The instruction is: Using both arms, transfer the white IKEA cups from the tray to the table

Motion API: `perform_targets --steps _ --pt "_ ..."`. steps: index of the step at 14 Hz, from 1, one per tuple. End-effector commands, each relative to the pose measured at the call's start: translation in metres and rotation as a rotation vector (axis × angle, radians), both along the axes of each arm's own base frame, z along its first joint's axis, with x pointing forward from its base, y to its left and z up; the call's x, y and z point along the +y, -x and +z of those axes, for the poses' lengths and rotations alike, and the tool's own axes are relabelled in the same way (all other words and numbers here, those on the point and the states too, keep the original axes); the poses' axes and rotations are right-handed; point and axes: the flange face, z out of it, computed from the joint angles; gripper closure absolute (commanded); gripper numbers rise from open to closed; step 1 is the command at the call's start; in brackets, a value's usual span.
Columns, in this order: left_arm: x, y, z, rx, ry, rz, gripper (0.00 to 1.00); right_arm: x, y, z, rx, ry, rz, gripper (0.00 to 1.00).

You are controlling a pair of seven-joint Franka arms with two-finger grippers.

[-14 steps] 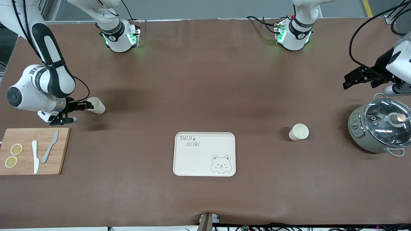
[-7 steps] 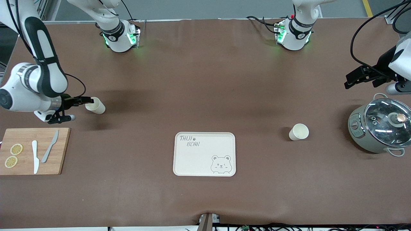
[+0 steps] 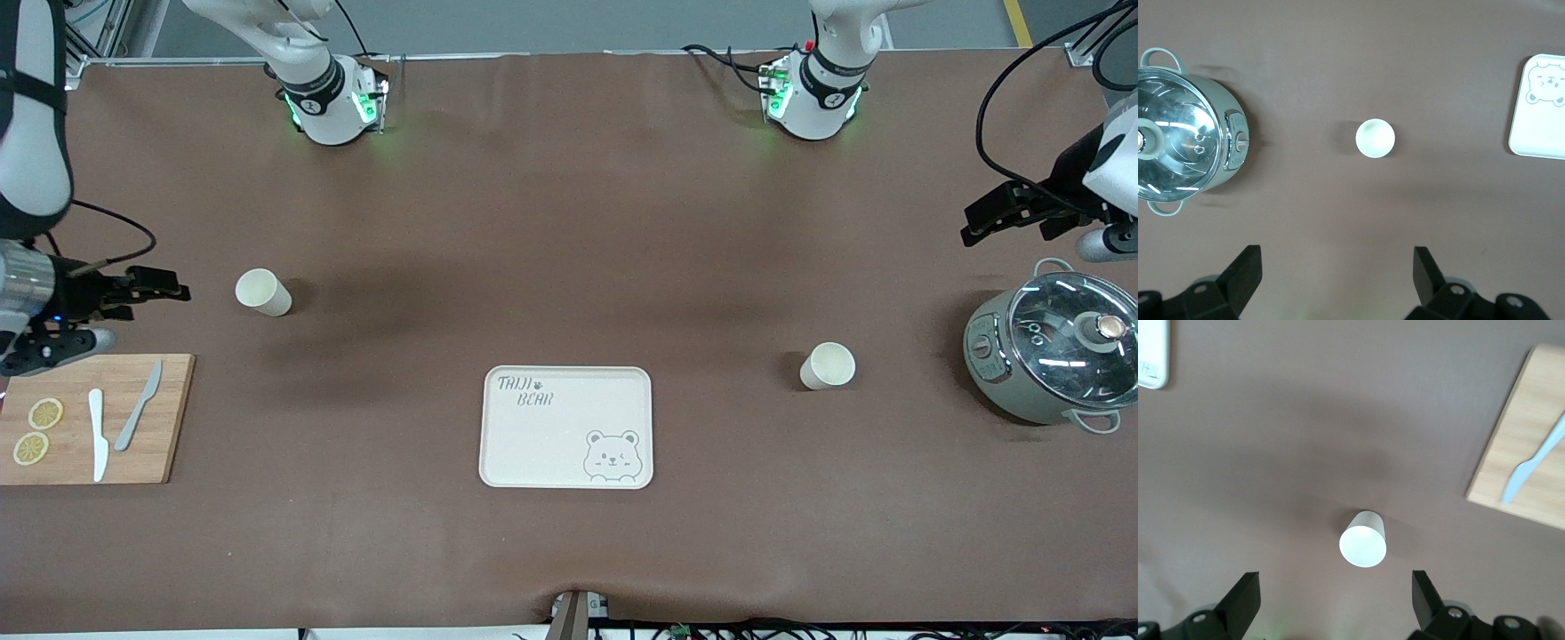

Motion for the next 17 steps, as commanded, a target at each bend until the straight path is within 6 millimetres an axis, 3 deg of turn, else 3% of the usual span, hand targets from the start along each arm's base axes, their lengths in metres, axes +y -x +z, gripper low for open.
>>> perform_targets --steps 1,2,3,7,10,13,14,16,17 --pt "0.000 0.006 0.008 -0.016 -0.025 0.007 0.00 0.020 -0.023 0.042 -0.049 0.072 0.048 0.00" --pt "0.000 0.006 0.009 -0.017 -0.025 0.007 0.00 0.023 -0.022 0.047 -0.055 0.072 0.045 0.00" --pt "0.000 0.007 0.008 -0.014 -0.026 0.007 0.00 0.024 -0.011 0.068 -0.079 0.069 0.015 0.00" --pt "-0.006 0.006 0.006 -0.013 -0.100 -0.018 0.00 0.028 0.031 0.111 -0.078 0.108 -0.350 0.00" --pt "-0.008 0.008 0.006 -0.004 -0.093 -0.019 0.00 0.037 0.071 0.140 -0.133 0.109 -0.341 0.00" --pt "-0.011 0.015 0.012 -0.010 -0.042 -0.014 0.00 0.041 0.092 0.137 -0.136 0.104 -0.333 0.00" --pt "-0.011 0.018 0.009 -0.001 -0.039 -0.014 0.00 0.043 0.093 0.137 -0.129 0.107 -0.324 0.00" --pt "-0.013 0.024 0.013 -0.007 -0.043 -0.014 0.00 0.064 0.096 0.141 -0.134 0.201 -0.285 0.00" --pt "-0.014 0.024 0.012 -0.007 -0.040 -0.016 0.00 0.062 0.094 0.146 -0.155 0.230 -0.293 0.00"
